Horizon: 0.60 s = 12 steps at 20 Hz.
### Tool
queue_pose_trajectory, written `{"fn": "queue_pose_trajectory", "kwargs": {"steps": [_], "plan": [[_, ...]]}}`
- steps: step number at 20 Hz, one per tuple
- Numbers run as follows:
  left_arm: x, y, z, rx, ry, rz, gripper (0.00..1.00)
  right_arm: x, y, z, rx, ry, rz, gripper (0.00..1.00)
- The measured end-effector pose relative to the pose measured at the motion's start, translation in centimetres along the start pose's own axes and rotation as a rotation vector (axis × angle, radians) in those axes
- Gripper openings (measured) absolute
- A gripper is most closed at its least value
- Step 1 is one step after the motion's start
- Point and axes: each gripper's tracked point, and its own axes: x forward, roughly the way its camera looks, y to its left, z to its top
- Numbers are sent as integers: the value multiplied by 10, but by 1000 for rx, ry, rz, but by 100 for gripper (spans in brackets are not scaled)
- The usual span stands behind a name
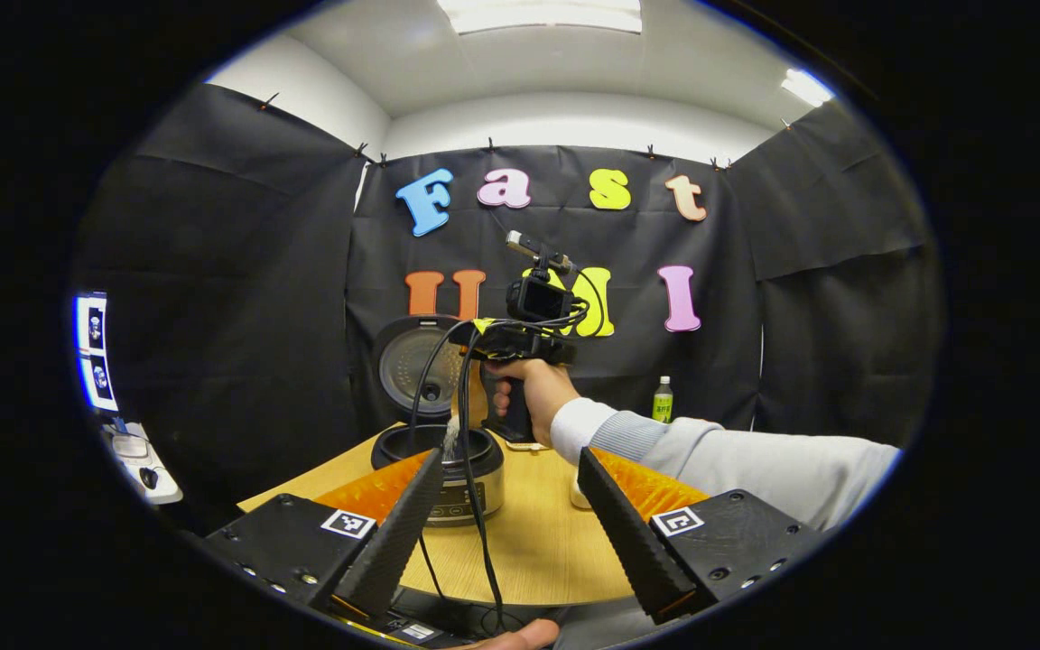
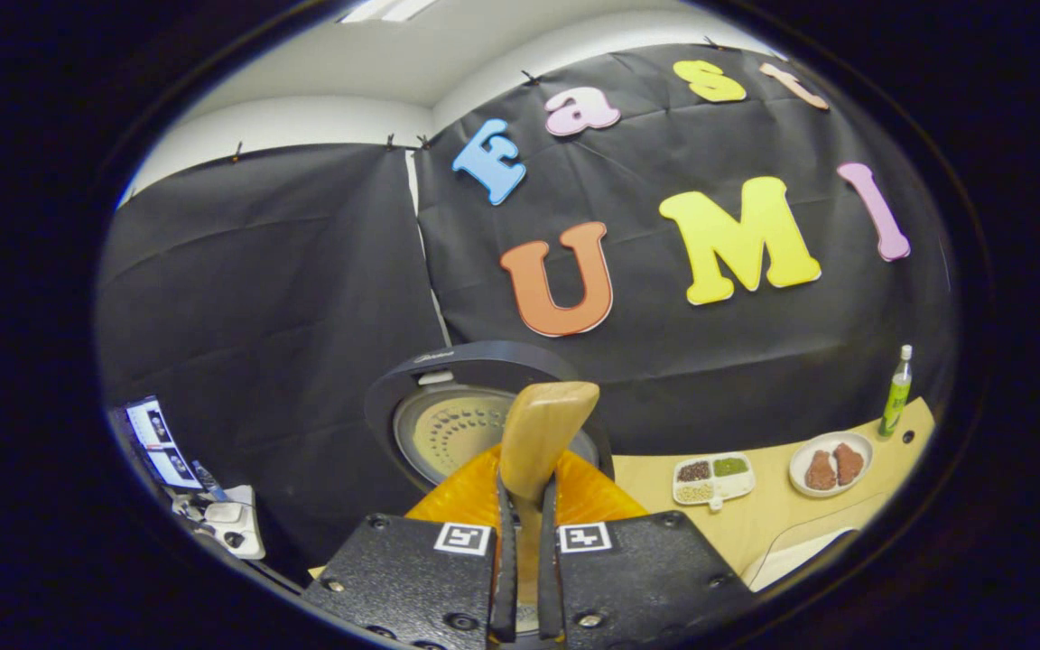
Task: Close the left gripper, press the button to open the rice cooker; take a wooden spoon from the chopstick holder with the right hand, scoop a spoonful of rice and pour it into the rice cooker, then put the wooden spoon back into the chopstick holder.
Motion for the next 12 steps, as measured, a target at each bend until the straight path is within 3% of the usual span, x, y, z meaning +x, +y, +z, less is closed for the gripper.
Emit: {"fn": "queue_pose_trajectory", "kwargs": {"steps": [6,12], "plan": [[-3,-6,-1,-45,-12,-43,95,2,16,-8,-206,19,7,14],[-6,3,-4,17,-17,-15,95,7,38,-23,-338,34,11,14]]}}
